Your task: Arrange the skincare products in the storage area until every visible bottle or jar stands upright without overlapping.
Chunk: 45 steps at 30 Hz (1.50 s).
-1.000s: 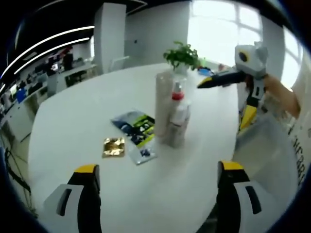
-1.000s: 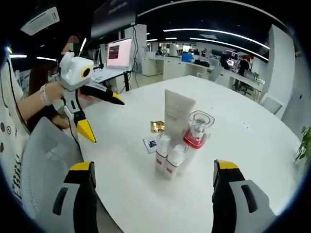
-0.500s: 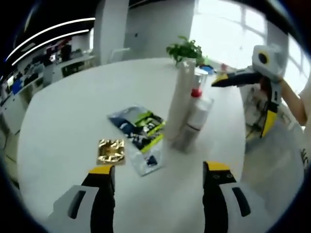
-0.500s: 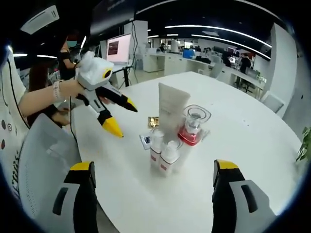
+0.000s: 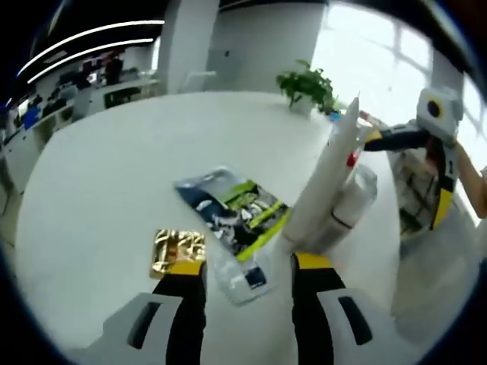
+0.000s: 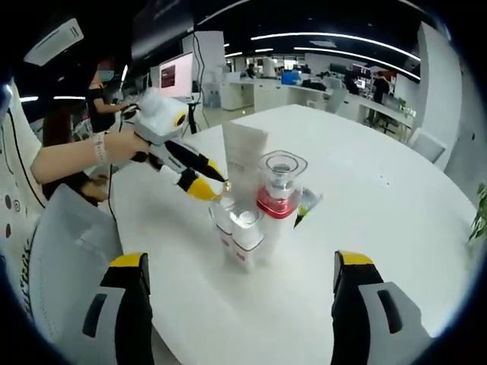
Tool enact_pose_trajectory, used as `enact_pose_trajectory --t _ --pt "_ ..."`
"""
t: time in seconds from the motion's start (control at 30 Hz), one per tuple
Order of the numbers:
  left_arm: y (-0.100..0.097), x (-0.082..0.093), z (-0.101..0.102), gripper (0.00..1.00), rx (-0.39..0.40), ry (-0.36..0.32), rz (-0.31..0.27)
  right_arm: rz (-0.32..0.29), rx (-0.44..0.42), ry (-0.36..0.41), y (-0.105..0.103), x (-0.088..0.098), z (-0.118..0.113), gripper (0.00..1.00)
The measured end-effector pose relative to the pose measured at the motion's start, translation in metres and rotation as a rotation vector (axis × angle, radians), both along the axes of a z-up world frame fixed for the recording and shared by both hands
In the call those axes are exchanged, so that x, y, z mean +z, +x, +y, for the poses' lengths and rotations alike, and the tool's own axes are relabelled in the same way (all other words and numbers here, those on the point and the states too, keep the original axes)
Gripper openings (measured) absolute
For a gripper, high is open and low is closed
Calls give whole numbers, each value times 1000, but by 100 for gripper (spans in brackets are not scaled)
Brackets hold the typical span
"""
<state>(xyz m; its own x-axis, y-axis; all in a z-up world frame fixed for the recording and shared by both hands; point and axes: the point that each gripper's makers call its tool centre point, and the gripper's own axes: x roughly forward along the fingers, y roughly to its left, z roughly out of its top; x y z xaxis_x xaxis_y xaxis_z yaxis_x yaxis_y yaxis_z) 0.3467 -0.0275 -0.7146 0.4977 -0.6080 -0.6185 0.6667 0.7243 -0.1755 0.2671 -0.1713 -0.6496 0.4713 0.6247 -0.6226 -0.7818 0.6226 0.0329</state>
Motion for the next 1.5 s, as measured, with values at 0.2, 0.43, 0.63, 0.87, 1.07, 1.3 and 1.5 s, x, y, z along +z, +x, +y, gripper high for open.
enact_pose_trajectory --t 0.2,0.43,0.63,0.87,1.07,1.3,1.5 --pt "15 -4 -2 25 32 -1 -5 20 -24 -5 12 -9 -13 95" --pt "30 -11 -6 19 27 22 -8 68 -61 -18 28 -23 -36 80" --pt "34 -15 -9 17 26 23 0 96 -109 -35 41 -36 -50 67" --pt "33 -20 -10 18 17 45 7 101 -158 -48 61 -49 -59 45" --pt "45 -23 -12 17 20 41 8 119 -211 64 89 -54 -59 32" --pt "49 -31 -17 17 6 43 18 130 -215 75 110 -68 -48 27" --pt "51 -32 -18 17 4 30 27 140 -231 119 130 -81 -34 21"
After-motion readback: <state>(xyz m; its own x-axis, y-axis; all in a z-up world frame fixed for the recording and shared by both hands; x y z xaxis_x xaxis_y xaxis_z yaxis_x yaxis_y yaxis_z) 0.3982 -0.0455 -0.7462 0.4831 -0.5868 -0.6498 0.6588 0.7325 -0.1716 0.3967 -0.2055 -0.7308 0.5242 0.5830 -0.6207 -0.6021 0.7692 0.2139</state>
